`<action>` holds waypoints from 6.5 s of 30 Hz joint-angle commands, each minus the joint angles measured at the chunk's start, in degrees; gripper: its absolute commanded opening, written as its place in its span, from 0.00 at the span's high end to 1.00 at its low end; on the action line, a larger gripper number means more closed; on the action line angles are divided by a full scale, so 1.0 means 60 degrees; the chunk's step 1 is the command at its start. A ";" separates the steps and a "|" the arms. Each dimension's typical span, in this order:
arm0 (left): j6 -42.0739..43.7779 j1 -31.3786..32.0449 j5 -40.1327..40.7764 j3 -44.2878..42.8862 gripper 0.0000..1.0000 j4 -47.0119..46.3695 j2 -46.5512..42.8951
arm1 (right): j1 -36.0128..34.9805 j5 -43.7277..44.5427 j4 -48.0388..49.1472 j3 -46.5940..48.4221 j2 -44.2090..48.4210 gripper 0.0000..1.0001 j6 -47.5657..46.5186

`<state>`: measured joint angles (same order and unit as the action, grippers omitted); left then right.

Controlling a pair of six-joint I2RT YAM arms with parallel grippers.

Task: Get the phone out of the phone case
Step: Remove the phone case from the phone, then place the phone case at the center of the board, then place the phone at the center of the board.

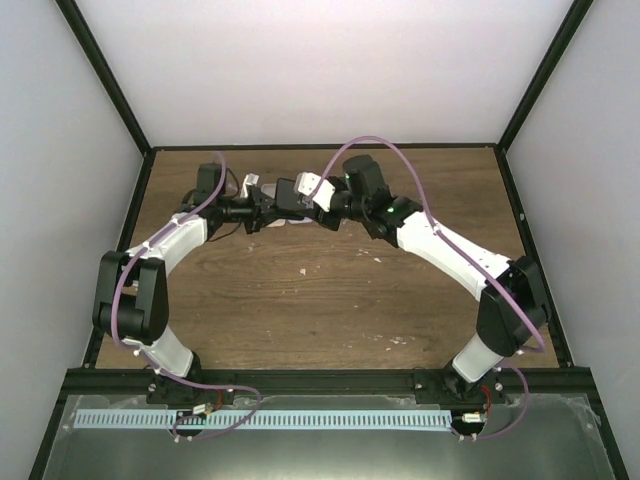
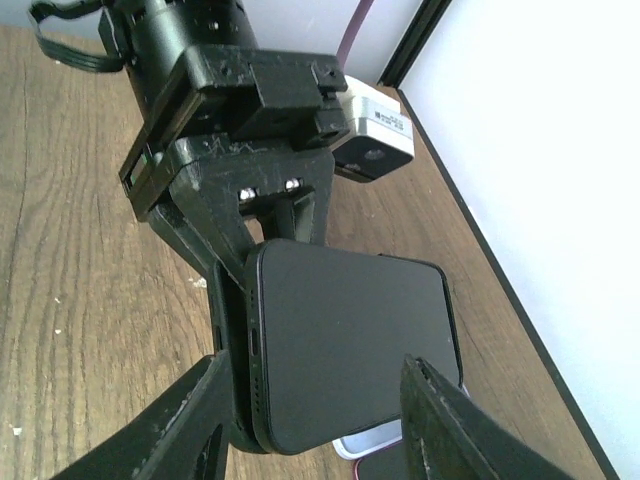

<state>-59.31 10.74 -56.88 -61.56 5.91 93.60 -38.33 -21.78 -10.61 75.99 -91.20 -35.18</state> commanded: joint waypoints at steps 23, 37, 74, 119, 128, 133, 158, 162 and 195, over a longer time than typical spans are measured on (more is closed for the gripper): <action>-0.0585 -0.0062 -0.0189 -0.0545 1.00 -0.0443 0.0356 | -0.0211 0.1207 0.0496 -0.0035 -0.0876 0.64 -0.0498; -0.0799 -0.0069 -0.0229 -0.0536 1.00 -0.0667 0.0417 | -0.0579 0.3068 0.1666 -0.0501 -0.1120 0.71 -0.1319; 0.2129 -0.1354 0.1680 -0.0184 1.00 0.1331 0.0037 | -0.0805 0.3508 0.1778 0.0958 -0.0108 0.99 -0.0573; 0.9813 -0.3266 0.1339 -0.5793 1.00 0.6090 0.6379 | 0.0115 0.3118 0.1255 0.0278 0.0880 0.99 -0.0355; 0.9388 -0.3010 0.1945 -0.5540 0.93 0.5914 0.6437 | 0.0190 0.3044 0.1253 0.0324 0.0778 0.99 -0.0355; 0.9525 -0.2877 0.2185 -0.5489 0.87 0.5972 0.6303 | 0.0219 0.3004 0.1256 0.0304 0.0800 0.99 -0.0364; 0.9496 -0.2581 0.3100 -0.4947 0.55 0.5961 0.5452 | 0.0211 0.2795 0.1235 0.0172 0.0918 0.99 -0.0368; 0.9435 -0.2589 0.3615 -0.4681 0.22 0.5724 0.4919 | 0.0222 0.2852 0.1415 0.0112 0.0861 0.99 -0.0477; 0.2626 -0.0594 -0.2273 -0.3537 0.02 0.0410 0.0338 | -0.0131 0.3561 1.0997 -0.3978 0.0408 0.99 -0.8343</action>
<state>-28.80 5.08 -64.84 -85.95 21.06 95.53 -37.98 0.89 40.91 52.18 -87.94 -77.89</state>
